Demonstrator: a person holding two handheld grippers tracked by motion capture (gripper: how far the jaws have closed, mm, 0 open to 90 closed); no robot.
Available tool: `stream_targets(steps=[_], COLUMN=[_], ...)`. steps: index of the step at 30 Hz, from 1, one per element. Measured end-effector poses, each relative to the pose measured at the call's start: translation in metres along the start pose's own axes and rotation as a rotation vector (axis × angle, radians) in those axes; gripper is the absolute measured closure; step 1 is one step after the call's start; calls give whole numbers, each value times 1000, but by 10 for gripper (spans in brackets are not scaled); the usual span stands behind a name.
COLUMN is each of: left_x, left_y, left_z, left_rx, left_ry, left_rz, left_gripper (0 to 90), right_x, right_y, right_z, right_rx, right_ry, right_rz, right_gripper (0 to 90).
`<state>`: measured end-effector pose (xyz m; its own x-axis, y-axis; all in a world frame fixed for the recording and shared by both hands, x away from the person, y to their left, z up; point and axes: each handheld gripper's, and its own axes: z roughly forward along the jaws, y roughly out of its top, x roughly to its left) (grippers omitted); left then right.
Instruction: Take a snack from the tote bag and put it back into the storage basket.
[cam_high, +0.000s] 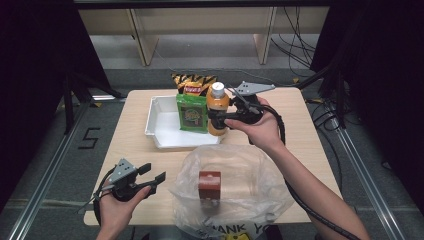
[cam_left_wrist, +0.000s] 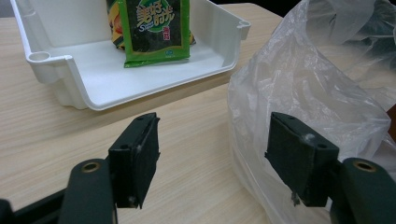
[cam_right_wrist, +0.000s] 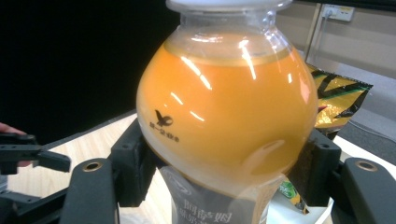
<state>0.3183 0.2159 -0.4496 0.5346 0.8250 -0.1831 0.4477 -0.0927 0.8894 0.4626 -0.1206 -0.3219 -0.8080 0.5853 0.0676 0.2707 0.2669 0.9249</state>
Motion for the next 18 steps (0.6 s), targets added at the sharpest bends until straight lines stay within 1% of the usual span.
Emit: stream_targets(steps=[1,2,4,5,6,7,9,10,11,12,13,14,15,16,18], left_x=[0,0,0,0,0,0,1,1,0,0,0,0,0,0,0], left_y=[0,0,0,0,0,0,0,0,0,0,0,0,0,0,0], left_z=[0,0,-1,-1,-1,0,0,0,0,0,0,0,0,0,0], left_rx=[0,-1,0,-1,1,-1,0,1,3,3,2,2,2,4,4], left_ry=[0,0,6,4,6,5,0,2,4,4,4,4,4,-1,-2], left_rz=[0,0,0,0,0,1,1,1,1,1,1,2,1,-2,-6], left_gripper=[336,336,336,336,336,336,336,336,336,336,336,336,336,336,336], right_x=[-2,-2,-8,-8,-10,-11,-14,-14,-16,-18,-19,-20,-21,-23,-25], right_y=[0,-1,-3,-3,-4,-5,-5,-6,-6,-5,-5,-5,-5,-5,-5], right_z=[3,5,11,12,14,17,22,23,25,27,29,30,34,35,39], right_rx=[-1,8,10,18,21,27,27,43,49,51,52,61,51,55,64], right_ry=[-2,-5,-8,-16,-20,-22,-29,-31,-29,-33,-28,-36,-36,-37,-42], right_rz=[-11,4,-14,5,5,2,-22,9,14,1,13,15,18,15,25], right_gripper=[345,345,345,345,345,345,345,345,345,345,345,345,344,344,344])
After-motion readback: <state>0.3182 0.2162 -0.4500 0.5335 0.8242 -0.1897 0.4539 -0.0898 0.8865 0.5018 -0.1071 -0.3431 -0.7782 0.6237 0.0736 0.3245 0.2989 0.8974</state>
